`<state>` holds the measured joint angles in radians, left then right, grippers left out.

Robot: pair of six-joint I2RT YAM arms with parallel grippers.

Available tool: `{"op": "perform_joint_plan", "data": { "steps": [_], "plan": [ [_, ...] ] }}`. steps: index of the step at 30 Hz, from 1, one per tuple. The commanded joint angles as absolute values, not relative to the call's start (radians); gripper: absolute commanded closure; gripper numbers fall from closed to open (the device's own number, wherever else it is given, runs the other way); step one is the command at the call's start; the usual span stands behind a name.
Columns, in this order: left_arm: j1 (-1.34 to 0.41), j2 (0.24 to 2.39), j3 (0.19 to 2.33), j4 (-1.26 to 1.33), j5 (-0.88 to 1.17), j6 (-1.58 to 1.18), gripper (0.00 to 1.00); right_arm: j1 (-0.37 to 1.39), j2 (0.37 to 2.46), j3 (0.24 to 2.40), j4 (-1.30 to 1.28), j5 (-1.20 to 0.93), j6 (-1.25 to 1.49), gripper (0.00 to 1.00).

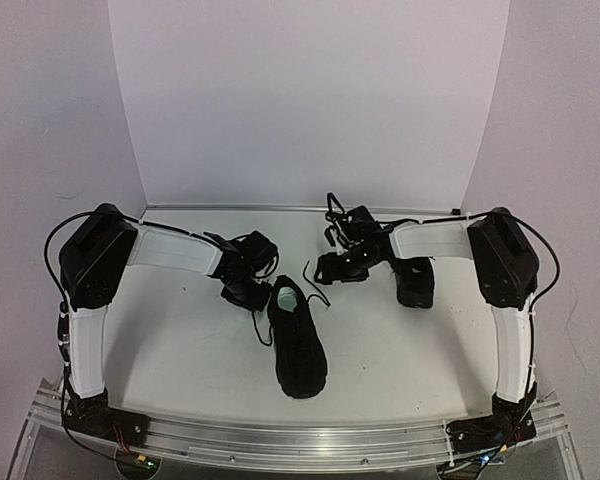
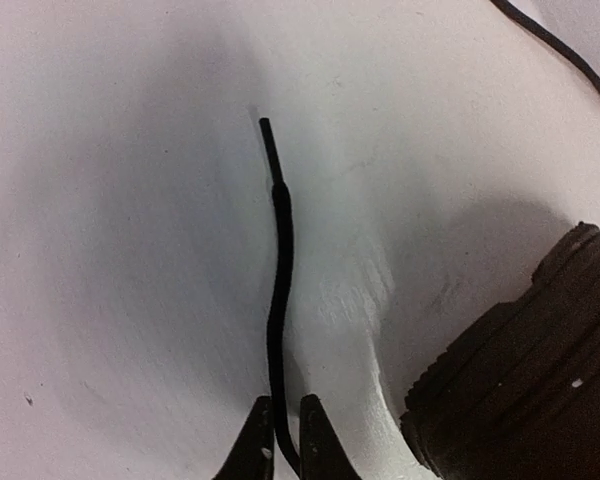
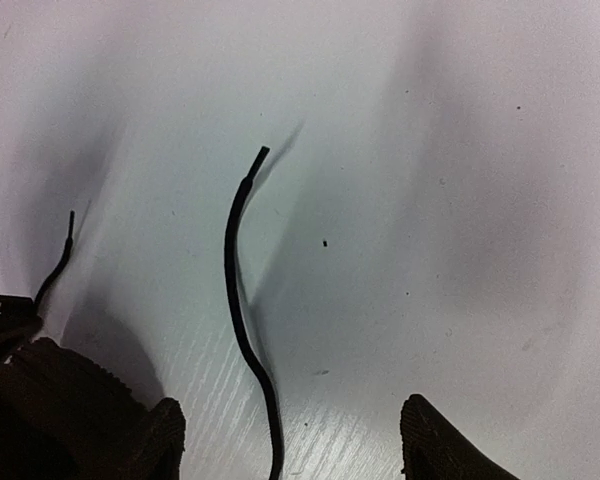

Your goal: Tie the shoes

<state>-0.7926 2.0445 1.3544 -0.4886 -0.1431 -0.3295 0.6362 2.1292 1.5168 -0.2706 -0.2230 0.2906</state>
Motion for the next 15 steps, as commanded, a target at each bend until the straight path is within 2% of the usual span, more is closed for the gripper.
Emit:
{"op": "perform_joint_plan", "data": {
  "steps": [1, 2, 8, 15],
  "plan": [
    [-0.779, 2.035, 1.359, -0.483, -0.140, -0.340, 0.97, 0.656, 2.176, 1.578, -0.323, -0.199, 0.194, 0.31],
    [-0.777, 2.031, 1.357, -0.481, -0.135, -0.341, 1.00, 0.664, 2.183, 1.587, -0.337, -0.178, 0.179, 0.32],
    [-0.765, 2.024, 1.353, -0.485, -0.121, -0.346, 1.00, 0.682, 2.246, 1.655, -0.386, -0.131, 0.128, 0.33],
    [-0.756, 1.988, 1.315, -0.454, -0.113, -0.369, 1.00, 0.712, 2.321, 1.739, -0.446, -0.065, 0.080, 0.43]
  ]
}}
